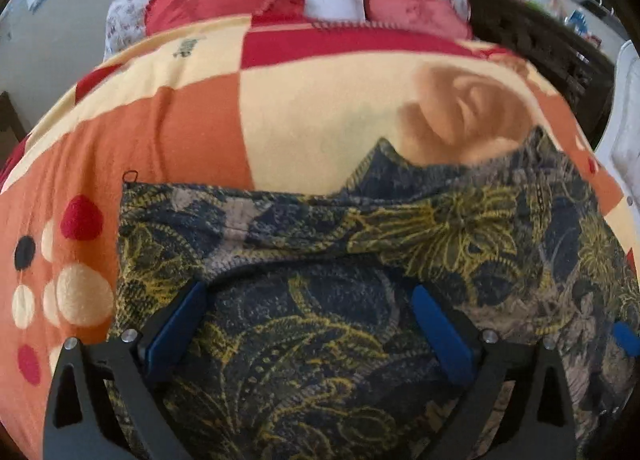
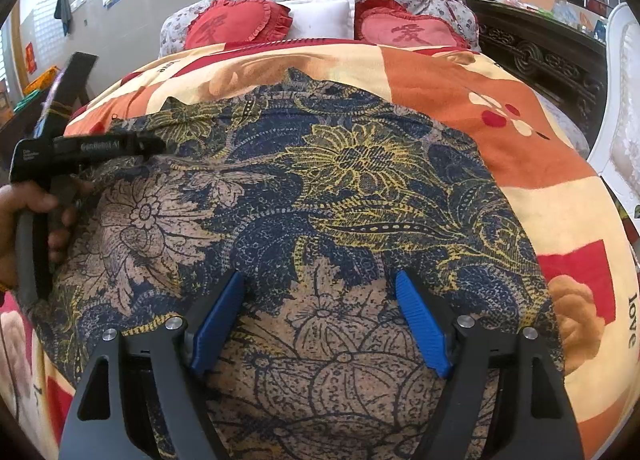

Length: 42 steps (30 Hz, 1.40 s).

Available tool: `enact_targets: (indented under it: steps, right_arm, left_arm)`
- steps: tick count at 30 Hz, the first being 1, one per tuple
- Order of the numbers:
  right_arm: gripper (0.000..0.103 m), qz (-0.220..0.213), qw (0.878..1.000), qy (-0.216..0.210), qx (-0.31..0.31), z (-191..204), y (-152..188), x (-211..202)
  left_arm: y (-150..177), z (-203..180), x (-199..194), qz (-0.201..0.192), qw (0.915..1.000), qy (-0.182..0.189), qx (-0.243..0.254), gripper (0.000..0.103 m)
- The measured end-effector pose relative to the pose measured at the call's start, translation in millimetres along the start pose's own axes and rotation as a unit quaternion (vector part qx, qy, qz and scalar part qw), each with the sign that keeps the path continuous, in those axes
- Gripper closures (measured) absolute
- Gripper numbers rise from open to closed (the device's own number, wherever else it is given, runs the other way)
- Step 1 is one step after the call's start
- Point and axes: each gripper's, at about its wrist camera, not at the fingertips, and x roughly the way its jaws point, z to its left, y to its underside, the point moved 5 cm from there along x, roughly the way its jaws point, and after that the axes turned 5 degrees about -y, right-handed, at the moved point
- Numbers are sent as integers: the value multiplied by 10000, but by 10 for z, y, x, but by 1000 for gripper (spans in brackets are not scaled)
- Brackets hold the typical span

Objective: Fold small clothes

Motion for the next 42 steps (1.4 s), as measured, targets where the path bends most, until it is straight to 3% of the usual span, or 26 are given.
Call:
enact_targets:
  steps: [3,7,10,12,14,15,17,20,22,26,29,32,34,39,42]
  right_arm:
    - [25,-3,10000,-5,11,-7,-3,1]
    - [25,-11,10000,-6,19,-10,-3,5]
    - [25,-21,10000,-21,32,-12,11,0]
    - [24,-22,10000,-25,37,-16,12,-1]
    - [24,-20,10000,-20,32,-15,11,-1]
    - [25,-21,10000,-23,33,-15,11,-2]
    - [25,-14,10000,-12,27,-15,9,1]
    - [25,-19,10000,-18,34,-18,13,-1]
    - [25,-26,10000,-25,40,-27,11,-6]
    - [25,-39,9999,-72,68,-34,12,-4]
    - [25,-41,9999,-78,68,-36,14,-7]
    - [24,-49,9999,-95,77,-36,10,-6]
    - [24,-51,9999,-106,81,-29,7,-3]
    - [24,-53,9999,-109,67,-32,16,-8]
    - [24,-53,9999,-106,61,-38,16,-9]
  left_arm:
    - [-52,98,-111,269,9993,246,-123,7]
    - [47,296,-646,-279,9901,911,-1031,3]
    - [330,142,-702,-190,9864,1222,-1087,0]
    - [492,-57,-586,-6,9904,1109,-827,0]
    - [672,-317,-481,-446,9988,163,120,0]
    - [682,-348,-485,-507,9985,5,187,0]
    - [624,-266,-465,-352,9992,117,-140,0]
    - [568,-218,-481,-275,9996,79,-60,0]
    - [582,-143,-663,-213,9994,195,-212,6]
    - [1017,90,-1209,-472,9910,959,-801,6]
    - [1511,187,-1421,-469,9870,1150,-1020,6]
    - [1982,416,-1570,-437,9734,1512,-1666,6]
    - [2146,525,-1543,-405,9593,1845,-2100,6]
    - [2058,668,-1405,-471,9168,2625,-2972,6]
    - [1914,654,-1334,-473,9060,2779,-3158,0]
